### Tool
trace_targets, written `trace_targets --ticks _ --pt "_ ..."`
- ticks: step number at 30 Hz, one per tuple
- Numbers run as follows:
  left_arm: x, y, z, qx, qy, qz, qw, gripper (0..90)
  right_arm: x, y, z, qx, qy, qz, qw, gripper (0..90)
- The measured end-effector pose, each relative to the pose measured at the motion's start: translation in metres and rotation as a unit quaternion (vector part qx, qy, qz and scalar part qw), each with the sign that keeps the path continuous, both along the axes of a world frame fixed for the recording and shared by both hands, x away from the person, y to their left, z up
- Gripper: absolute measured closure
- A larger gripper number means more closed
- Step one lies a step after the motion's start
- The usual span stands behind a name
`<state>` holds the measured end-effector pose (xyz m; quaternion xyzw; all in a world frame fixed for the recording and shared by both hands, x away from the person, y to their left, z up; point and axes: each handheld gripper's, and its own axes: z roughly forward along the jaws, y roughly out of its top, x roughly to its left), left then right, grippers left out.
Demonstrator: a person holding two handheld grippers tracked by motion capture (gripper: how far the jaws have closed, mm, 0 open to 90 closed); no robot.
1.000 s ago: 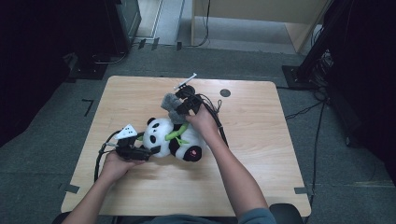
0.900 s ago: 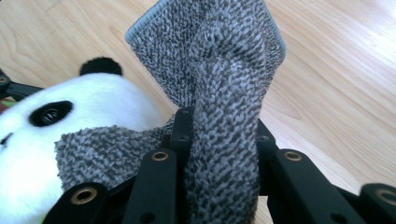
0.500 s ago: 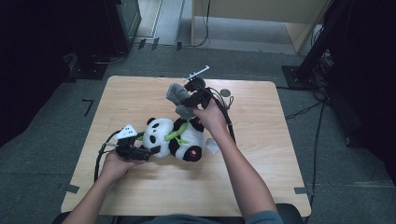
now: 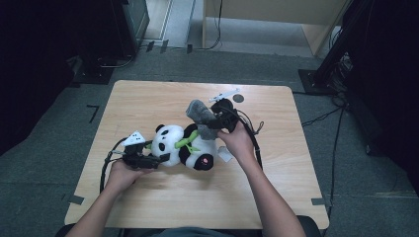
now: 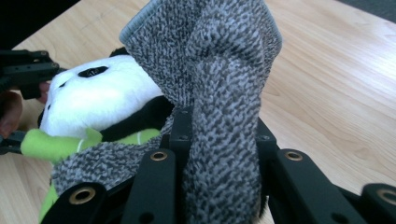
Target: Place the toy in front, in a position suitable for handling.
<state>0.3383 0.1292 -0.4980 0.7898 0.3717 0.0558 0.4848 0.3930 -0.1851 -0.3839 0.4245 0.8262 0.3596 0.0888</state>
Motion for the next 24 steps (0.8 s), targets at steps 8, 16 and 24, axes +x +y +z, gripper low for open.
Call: trace_targets --ticks 8,16,24 --pt "0.000 0.000 0.000 0.000 -0.001 0.000 1.0000 11.8 -0.007 -0.023 -0.004 0.014 -0.013 -0.015 0.9997 71.3" --pt "0.000 0.000 -0.001 -0.003 0.001 0.002 1.0000 11.8 -0.012 -0.045 -0.009 0.014 -0.017 -0.043 0.9988 72.8" --pt "0.000 0.001 -0.001 -0.003 -0.001 0.000 1.0000 11.7 -0.012 -0.060 -0.026 -0.015 0.020 -0.059 0.9979 73.4"
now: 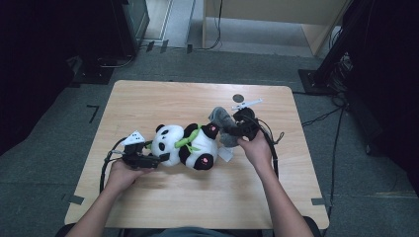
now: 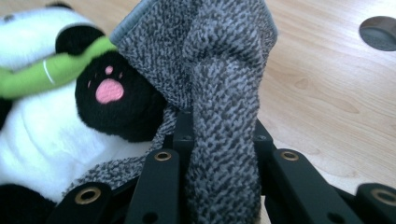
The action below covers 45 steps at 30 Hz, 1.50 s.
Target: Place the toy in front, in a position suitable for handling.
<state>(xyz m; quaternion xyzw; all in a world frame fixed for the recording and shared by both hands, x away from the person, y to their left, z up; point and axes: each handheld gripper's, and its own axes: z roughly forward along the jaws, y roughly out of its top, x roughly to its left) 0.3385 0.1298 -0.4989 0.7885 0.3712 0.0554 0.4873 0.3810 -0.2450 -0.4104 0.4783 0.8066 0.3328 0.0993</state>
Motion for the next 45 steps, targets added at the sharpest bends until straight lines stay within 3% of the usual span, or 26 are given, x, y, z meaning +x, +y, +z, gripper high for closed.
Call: trace_targets --ticks 4,7,10,13,15,18,22,26,30,33,39,42,44,45 --pt "0.000 0.000 0.000 0.001 -0.002 -0.001 1.0000 11.6 0.000 -0.004 0.019 0.034 -0.024 -0.009 0.9991 73.3" --pt "0.000 0.000 0.000 0.002 -0.002 0.000 1.0000 11.6 -0.002 0.001 0.038 0.056 -0.048 0.002 0.9972 73.2" --pt "0.000 0.000 0.000 0.002 -0.003 0.000 1.0000 11.6 -0.005 0.014 0.044 0.063 -0.052 0.024 0.9964 73.3" --pt "0.000 0.000 0.000 0.003 -0.002 0.000 1.0000 11.7 -0.010 0.029 0.032 0.031 -0.047 0.048 0.9973 73.2" --pt "0.000 -0.001 0.001 -0.002 0.003 0.005 1.0000 11.7 -0.011 0.032 0.021 0.012 -0.058 0.044 0.9973 73.1" --pt "0.001 -0.001 0.001 -0.004 0.007 0.007 0.9999 11.8 -0.009 0.023 0.011 0.016 -0.065 0.023 0.9975 73.4" --pt "0.001 -0.001 0.001 -0.004 0.008 0.007 0.9999 11.8 -0.005 0.012 -0.003 0.026 -0.049 -0.001 0.9985 74.2" --pt "0.001 -0.001 0.001 -0.003 0.007 0.007 0.9999 11.9 -0.005 0.007 -0.014 0.054 -0.039 -0.006 0.9977 75.0" --pt "0.001 -0.001 0.000 0.002 0.003 0.003 1.0000 11.9 -0.001 0.011 -0.027 0.035 -0.019 0.013 0.9991 75.7" --pt "0.001 -0.001 0.000 0.001 0.003 0.004 1.0000 11.9 0.001 0.012 -0.038 0.030 -0.029 0.031 0.9987 75.7" --pt "0.000 -0.001 0.000 0.002 0.001 0.002 1.0000 11.9 0.008 0.011 -0.059 0.028 0.013 0.040 0.9987 75.6" --pt "0.000 -0.001 0.001 0.003 0.000 0.001 1.0000 11.8 0.011 0.010 -0.064 0.012 0.041 0.031 0.9986 75.5" --pt "0.000 -0.001 0.000 0.003 0.000 0.001 1.0000 11.9 0.010 0.006 -0.060 0.004 0.034 0.021 0.9992 75.4" --pt "0.000 0.000 0.000 0.002 0.001 0.001 1.0000 11.8 0.010 0.001 -0.054 0.018 0.027 0.013 0.9994 75.4"
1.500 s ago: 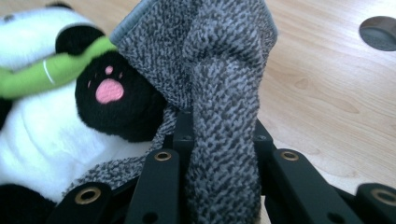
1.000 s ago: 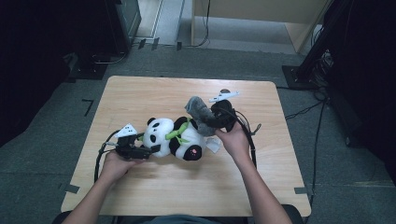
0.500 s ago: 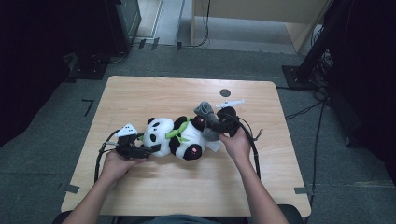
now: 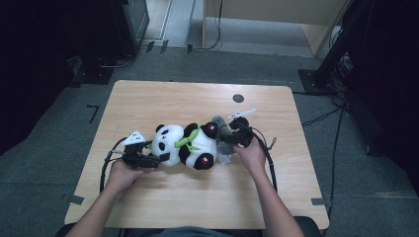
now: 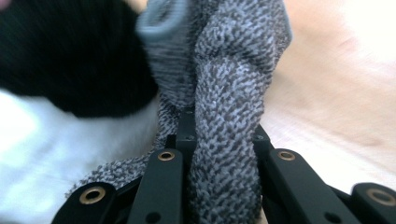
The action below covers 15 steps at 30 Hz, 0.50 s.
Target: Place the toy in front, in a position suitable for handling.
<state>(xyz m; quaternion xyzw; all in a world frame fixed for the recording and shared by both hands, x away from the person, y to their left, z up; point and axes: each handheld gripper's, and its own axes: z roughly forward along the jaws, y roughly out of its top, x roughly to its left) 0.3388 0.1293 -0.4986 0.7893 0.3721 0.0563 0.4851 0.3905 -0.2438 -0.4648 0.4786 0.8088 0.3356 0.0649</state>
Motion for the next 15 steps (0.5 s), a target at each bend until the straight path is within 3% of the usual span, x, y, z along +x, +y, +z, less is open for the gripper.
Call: trace_targets --ticks 4,7,15 --pt "0.000 0.000 0.000 0.000 0.000 0.001 1.0000 11.9 -0.005 -0.011 0.024 0.032 -0.035 -0.025 0.9986 75.3" --pt "0.000 0.000 0.000 0.000 0.000 0.001 1.0000 11.9 -0.009 -0.013 0.045 0.049 -0.055 -0.028 0.9969 75.1" --pt "0.000 -0.001 0.000 0.001 -0.001 0.002 1.0000 11.8 -0.021 0.011 0.088 0.071 -0.091 0.014 0.9932 74.9"
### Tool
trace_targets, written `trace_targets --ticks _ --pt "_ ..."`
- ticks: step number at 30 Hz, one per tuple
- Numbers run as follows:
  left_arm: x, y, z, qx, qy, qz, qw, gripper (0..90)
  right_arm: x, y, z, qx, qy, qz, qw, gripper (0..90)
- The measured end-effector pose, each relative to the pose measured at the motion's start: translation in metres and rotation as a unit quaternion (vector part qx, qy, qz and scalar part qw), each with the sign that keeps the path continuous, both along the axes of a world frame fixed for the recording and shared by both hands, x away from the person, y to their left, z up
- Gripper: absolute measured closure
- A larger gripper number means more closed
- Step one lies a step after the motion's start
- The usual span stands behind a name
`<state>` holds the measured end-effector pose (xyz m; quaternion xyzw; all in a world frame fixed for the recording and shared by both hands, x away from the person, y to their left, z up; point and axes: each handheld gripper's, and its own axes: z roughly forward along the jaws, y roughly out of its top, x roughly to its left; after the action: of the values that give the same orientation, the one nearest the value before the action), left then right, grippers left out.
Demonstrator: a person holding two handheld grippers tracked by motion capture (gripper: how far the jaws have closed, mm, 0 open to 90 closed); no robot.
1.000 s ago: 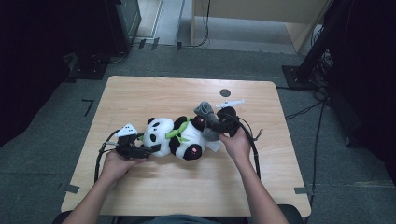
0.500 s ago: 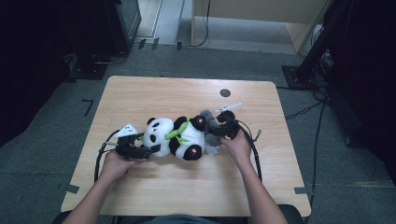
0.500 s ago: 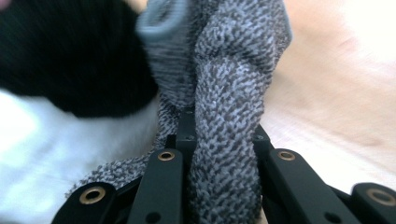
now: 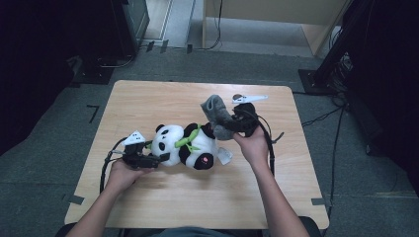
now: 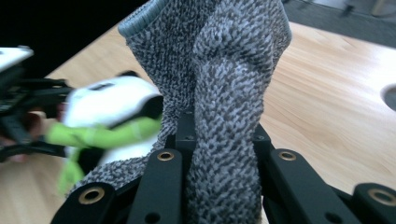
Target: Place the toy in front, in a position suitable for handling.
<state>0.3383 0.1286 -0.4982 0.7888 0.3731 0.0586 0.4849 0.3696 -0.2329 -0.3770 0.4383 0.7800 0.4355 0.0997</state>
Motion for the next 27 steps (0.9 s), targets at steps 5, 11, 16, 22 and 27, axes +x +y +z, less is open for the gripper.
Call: trace_targets --ticks 5,11,16,22,27 --pt "0.000 0.000 0.000 0.000 0.001 0.001 1.0000 11.9 -0.002 0.033 0.005 -0.009 0.001 0.041 0.9991 74.7" --pt "0.000 0.000 0.000 0.001 0.000 -0.001 1.0000 11.9 0.000 0.071 0.005 -0.012 0.008 0.089 0.9960 74.8" --pt "0.000 0.000 0.000 0.003 -0.001 -0.002 1.0000 11.9 -0.003 0.101 0.008 0.004 0.020 0.142 0.9897 74.8" --pt "-0.001 -0.001 0.001 0.009 -0.004 -0.005 0.9999 12.2 -0.002 0.122 -0.019 -0.062 0.058 0.173 0.9813 74.7" --pt "0.000 0.000 0.002 0.009 -0.002 -0.003 1.0000 17.5 0.006 0.118 -0.025 -0.054 0.064 0.165 0.9827 74.5"
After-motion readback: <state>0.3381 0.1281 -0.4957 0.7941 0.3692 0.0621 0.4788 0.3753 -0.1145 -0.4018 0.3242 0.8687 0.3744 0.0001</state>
